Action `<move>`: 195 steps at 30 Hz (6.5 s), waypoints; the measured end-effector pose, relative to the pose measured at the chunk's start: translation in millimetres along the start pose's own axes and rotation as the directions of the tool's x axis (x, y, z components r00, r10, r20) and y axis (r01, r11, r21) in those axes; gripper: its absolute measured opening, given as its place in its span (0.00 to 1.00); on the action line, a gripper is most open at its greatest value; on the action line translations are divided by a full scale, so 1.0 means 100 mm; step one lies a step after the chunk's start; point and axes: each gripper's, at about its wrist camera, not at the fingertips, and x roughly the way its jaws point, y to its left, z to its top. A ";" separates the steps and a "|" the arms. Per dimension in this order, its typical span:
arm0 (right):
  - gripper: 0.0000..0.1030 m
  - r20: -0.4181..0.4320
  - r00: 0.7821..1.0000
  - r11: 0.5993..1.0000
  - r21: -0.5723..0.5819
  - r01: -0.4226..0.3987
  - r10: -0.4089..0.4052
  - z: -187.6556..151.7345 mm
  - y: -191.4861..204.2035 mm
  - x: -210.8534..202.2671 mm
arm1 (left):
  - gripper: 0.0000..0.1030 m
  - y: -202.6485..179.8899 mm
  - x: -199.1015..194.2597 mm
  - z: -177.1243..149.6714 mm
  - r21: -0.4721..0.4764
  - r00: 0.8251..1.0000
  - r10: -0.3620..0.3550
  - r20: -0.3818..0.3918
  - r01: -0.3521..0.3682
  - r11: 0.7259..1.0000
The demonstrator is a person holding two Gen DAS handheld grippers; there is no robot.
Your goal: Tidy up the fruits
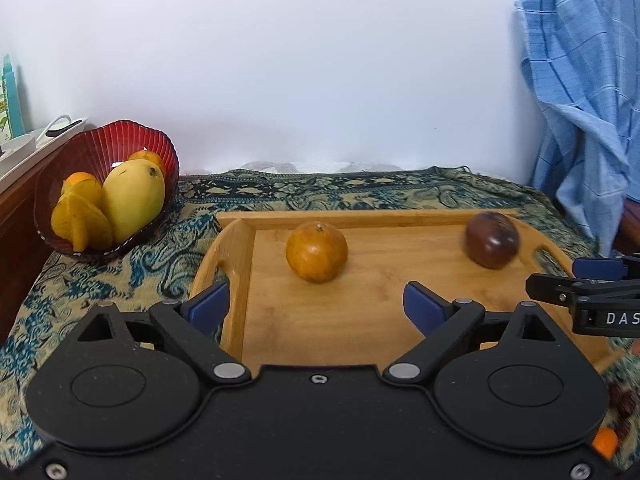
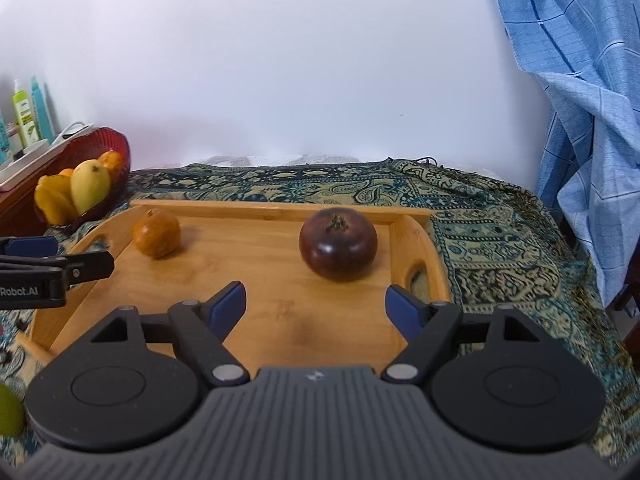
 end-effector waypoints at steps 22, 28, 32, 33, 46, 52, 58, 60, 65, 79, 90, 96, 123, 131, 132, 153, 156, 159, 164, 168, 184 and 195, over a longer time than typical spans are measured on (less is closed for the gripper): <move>0.85 0.097 0.993 0.995 -0.062 0.080 -0.074 -0.84 0.14 -0.94 | 0.98 -0.20 -1.04 -0.90 0.012 0.997 -0.010 0.071 0.009 1.000; 0.86 0.126 0.987 0.989 -0.092 0.114 -0.102 -1.08 0.27 -1.04 | 1.00 -0.27 -1.15 -1.08 0.016 0.995 -0.002 0.097 0.000 1.000; 0.86 0.123 0.987 0.992 -0.057 0.110 -0.102 -1.20 0.29 -1.05 | 1.00 -0.29 -1.16 -1.19 -0.007 0.996 -0.013 0.091 0.014 1.000; 0.86 0.123 0.987 0.993 -0.051 0.107 -0.101 -1.23 0.29 -1.05 | 1.00 -0.31 -1.16 -1.21 -0.008 0.996 -0.017 0.091 0.018 1.000; 0.81 0.146 0.986 0.994 -0.069 0.088 -0.077 -1.42 0.36 -1.04 | 0.79 -0.53 -1.19 -1.42 0.057 0.992 -0.063 0.109 0.057 0.997; 0.68 0.137 0.988 0.993 -0.079 0.084 -0.073 -1.45 0.38 -1.01 | 0.61 -0.58 -1.14 -1.42 0.048 0.994 -0.075 0.083 0.071 0.996; 0.49 0.124 0.989 0.991 -0.093 0.098 -0.086 -1.47 0.39 -0.95 | 0.52 -0.62 -1.07 -1.40 0.037 0.994 -0.077 0.071 0.075 0.997; 0.44 0.117 0.989 0.991 -0.078 0.104 -0.095 -1.48 0.38 -0.91 | 0.48 -0.65 -1.03 -1.39 0.041 0.995 -0.080 0.067 0.077 0.996; 0.42 0.130 0.987 0.992 -0.062 0.106 -0.098 -1.50 0.37 -0.89 | 0.46 -0.71 -0.96 -1.41 0.020 0.996 -0.048 0.078 0.047 0.999; 0.41 0.143 0.986 0.994 -0.052 0.095 -0.087 -1.53 0.35 -0.90 | 0.43 -0.67 -0.80 -1.43 -0.008 0.999 -0.037 0.026 0.037 0.999; 0.41 0.145 0.986 0.996 -0.042 0.085 -0.078 -1.53 0.33 -0.91 | 0.33 -0.65 -0.80 -1.42 -0.022 0.999 -0.034 0.010 0.034 0.999; 0.41 0.148 0.986 0.994 -0.058 0.091 -0.082 -1.53 0.35 -0.94 | 0.33 -0.66 -0.85 -1.41 -0.009 0.999 -0.034 0.014 0.035 0.999; 0.41 0.186 0.981 0.998 -0.001 0.062 -0.061 -0.96 0.29 -1.06 | 0.33 -0.41 -1.00 -0.87 -0.002 0.999 -0.003 0.049 0.003 1.000; 0.41 0.157 0.986 0.998 0.034 0.050 -0.055 -0.70 0.23 -0.86 | 0.33 -0.32 -0.87 -0.65 -0.017 0.999 -0.010 0.045 0.011 1.000; 0.41 0.154 0.986 0.998 0.033 0.053 -0.057 -0.68 0.22 -0.84 | 0.33 -0.30 -0.85 -0.61 -0.023 0.999 -0.011 0.043 0.012 1.000; 0.41 0.040 0.997 0.991 0.125 0.055 -0.061 -0.11 -0.24 -0.13 | 0.33 -0.01 -0.12 -0.07 -0.098 1.000 -0.029 -0.011 0.028 0.995; 0.41 0.013 0.998 0.989 0.133 0.060 -0.062 -0.09 -0.30 -0.02 | 0.33 0.00 0.02 -0.03 -0.089 0.999 -0.023 -0.028 0.020 0.996; 0.41 -0.003 0.998 0.990 0.121 0.066 -0.066 -0.07 -0.31 0.07 | 0.33 0.01 0.16 -0.02 -0.103 0.998 -0.025 -0.055 0.019 0.995; 0.41 -0.035 0.997 0.992 0.108 0.066 -0.063 -0.06 -0.30 0.22 | 0.33 0.04 0.33 0.00 -0.109 0.997 -0.022 -0.073 0.014 0.994; 0.41 -0.047 0.997 0.992 0.108 0.063 -0.058 -0.05 -0.28 0.31 | 0.33 0.06 0.44 0.01 -0.117 0.996 -0.020 -0.087 0.010 0.993; 0.41 -0.069 0.995 0.995 0.073 0.074 -0.069 0.00 -0.19 0.58 | 0.33 0.10 0.70 0.01 -0.099 0.994 0.006 -0.105 -0.016 0.995; 0.41 -0.072 0.994 0.995 0.065 0.081 -0.077 -0.01 -0.17 0.61 | 0.33 0.11 0.74 0.00 -0.087 0.994 0.010 -0.112 -0.020 0.996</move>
